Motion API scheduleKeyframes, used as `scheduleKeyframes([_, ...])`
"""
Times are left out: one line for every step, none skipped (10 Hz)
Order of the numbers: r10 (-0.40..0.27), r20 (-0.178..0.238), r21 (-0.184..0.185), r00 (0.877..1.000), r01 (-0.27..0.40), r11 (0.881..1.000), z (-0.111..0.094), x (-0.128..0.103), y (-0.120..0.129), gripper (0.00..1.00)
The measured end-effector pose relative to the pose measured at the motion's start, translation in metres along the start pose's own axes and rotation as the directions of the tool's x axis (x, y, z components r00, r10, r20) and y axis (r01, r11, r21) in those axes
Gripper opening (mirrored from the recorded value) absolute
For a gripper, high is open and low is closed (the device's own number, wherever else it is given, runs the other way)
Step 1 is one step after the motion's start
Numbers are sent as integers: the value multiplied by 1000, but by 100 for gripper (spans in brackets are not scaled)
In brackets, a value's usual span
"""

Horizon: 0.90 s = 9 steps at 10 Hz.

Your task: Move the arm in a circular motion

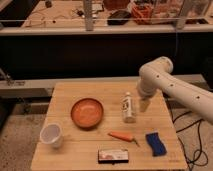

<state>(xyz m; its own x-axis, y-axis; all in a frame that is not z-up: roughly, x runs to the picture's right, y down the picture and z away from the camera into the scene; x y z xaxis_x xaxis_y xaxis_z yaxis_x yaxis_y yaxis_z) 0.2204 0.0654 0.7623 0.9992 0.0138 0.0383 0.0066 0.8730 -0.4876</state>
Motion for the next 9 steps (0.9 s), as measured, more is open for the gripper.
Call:
scheduleKeyframes([18, 5, 1, 1000, -18, 1000, -2, 12, 4, 80])
scheduleKeyframes([27, 8, 1, 1000, -27, 1000, -2, 20, 4, 80])
scheduleKeyframes([32, 11, 0, 999, -32, 999, -3, 25, 6, 80])
scheduleKeyframes([42, 9, -1, 999, -42, 999, -4, 35, 10, 80])
scheduleKeyframes([50, 8, -1, 999, -50, 999, -6, 42, 13, 80])
scheduleKeyframes([54, 8, -3, 998, -54, 999, -7, 46, 18, 80])
scheduleKeyframes([64, 8, -3, 998, -64, 998, -10, 52, 25, 80])
scheduleKeyframes([74, 5, -5, 997, -74, 997, -13, 57, 35, 80])
scheduleKeyframes([80, 7, -8, 997, -80, 997, -14, 56, 41, 80])
